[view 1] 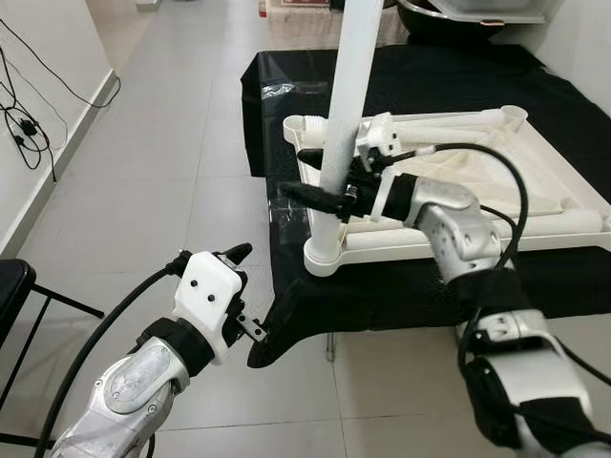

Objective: Building children table

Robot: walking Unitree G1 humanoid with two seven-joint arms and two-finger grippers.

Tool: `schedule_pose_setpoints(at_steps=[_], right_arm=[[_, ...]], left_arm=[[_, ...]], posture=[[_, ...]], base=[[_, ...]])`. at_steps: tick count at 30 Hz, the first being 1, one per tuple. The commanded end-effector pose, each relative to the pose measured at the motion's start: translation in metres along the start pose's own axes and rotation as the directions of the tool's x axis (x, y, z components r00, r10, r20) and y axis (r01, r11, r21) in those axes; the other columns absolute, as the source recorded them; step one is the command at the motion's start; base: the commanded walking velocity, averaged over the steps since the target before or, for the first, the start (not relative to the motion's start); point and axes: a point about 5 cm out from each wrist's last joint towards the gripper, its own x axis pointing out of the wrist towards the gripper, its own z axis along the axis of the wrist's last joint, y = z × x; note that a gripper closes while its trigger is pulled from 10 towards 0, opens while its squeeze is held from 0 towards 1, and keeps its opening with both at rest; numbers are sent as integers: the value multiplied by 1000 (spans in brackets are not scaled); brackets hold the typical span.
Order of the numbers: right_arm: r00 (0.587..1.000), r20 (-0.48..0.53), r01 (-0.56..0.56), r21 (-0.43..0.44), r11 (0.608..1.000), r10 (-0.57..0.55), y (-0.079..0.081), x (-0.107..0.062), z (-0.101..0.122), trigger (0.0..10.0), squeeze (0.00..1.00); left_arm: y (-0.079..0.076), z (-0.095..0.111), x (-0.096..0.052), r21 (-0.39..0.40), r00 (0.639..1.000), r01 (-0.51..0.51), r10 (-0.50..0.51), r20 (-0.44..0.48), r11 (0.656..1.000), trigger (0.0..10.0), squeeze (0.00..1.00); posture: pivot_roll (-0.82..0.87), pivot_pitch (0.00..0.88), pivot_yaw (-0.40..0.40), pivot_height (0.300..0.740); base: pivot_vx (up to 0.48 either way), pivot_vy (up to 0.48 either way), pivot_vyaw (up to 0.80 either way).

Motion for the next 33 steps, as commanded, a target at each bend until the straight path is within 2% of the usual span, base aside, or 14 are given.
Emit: schedule_pose_setpoints(at_steps=[1, 7, 9, 10, 12, 13, 14, 15, 17, 19, 28, 29, 32, 33], right_arm=[[994, 9, -111, 23, 994, 111, 5, 2, -1, 0, 0], [998, -13, -64, 14, 998, 64, 2, -4, -9, 0, 0], [982, -86, 170, -2, 985, -169, 5, 3, -34, 0, 0], [982, -86, 170, -2, 985, -169, 5, 3, -34, 0, 0], [878, -177, 454, 19, 891, -444, 13, 12, -60, 0, 0], [878, -177, 454, 19, 891, -444, 13, 12, -60, 0, 0], [730, -271, 652, -2, 758, -628, 28, 11, -82, 0, 0], [678, -332, 703, 34, 710, -656, 54, 15, -100, 0, 0], [636, -362, 738, 26, 674, -682, 74, 21, -109, 0, 0], [638, -366, 736, 32, 676, -677, 88, 30, -112, 0, 0], [641, -263, 747, -3, 665, -721, 60, 61, -77, 0, 0], [644, -233, 749, -2, 662, -729, 59, 63, -71, 10000, 0], [688, -151, 720, 26, 693, -710, 56, 69, -59, 10000, 0], [746, -99, 666, 94, 740, -659, 57, 74, -52, 10000, 1000]], left_arm=[[0, 0, -3, 4, 1000, -7, 7, -9, 1000, 10000, 0], [0, 0, -3, 7, 1000, -2, 2, -11, 1000, 10000, 0], [0, 0, -2, 7, 1000, 2, -2, -10, 1000, 10000, 0], [0, 0, -2, 7, 1000, 2, -2, -10, 1000, 10000, 0], [1, 0, -3, 9, 1000, 3, -3, -13, 1000, 10000, 0], [1, 0, -3, 9, 1000, 3, -3, -13, 1000, 10000, 0], [1, -1, -3, 10, 1000, 4, -3, -16, 1000, 10000, 0], [2, -2, -3, 13, 1000, 6, -6, -19, 1000, 10000, 0], [3, -2, -2, 14, 1000, 8, -8, -18, 1000, 10000, 0], [3, -1, 0, 13, 1000, 9, -9, -13, 1000, 10000, 0], [4, -1, 1, 11, 1000, 5, -5, -7, 1000, 10000, 0], [4, -1, 1, 11, 1000, 2, -2, -7, 1000, 10000, 0], [5, 0, 1, 11, 1000, -5, 5, -4, 1000, 10000, 0], [5, 0, 1, 11, 1000, -6, 6, -3, 1000, 10000, 0]], posture=[[207, 190, -60, 740], [201, 177, -51, 740], [202, 174, -53, 740], [202, 174, -53, 740], [192, 175, -58, 740], [192, 175, -58, 740], [178, 178, -56, 740], [187, 181, -51, 740], [189, 184, -40, 740], [182, 166, -29, 740], [180, 175, -48, 740], [181, 178, -48, 740], [180, 181, -48, 740], [180, 184, -51, 740]], base=[[0, 0, 0], [0, 0, 0], [0, 0, 0], [0, 0, 0], [0, 0, 0], [0, 0, 0], [0, 0, 0], [0, 0, 0], [0, 0, 0], [0, 0, 0], [0, 0, 0], [0, 0, 0], [0, 0, 0], [0, 0, 0]])
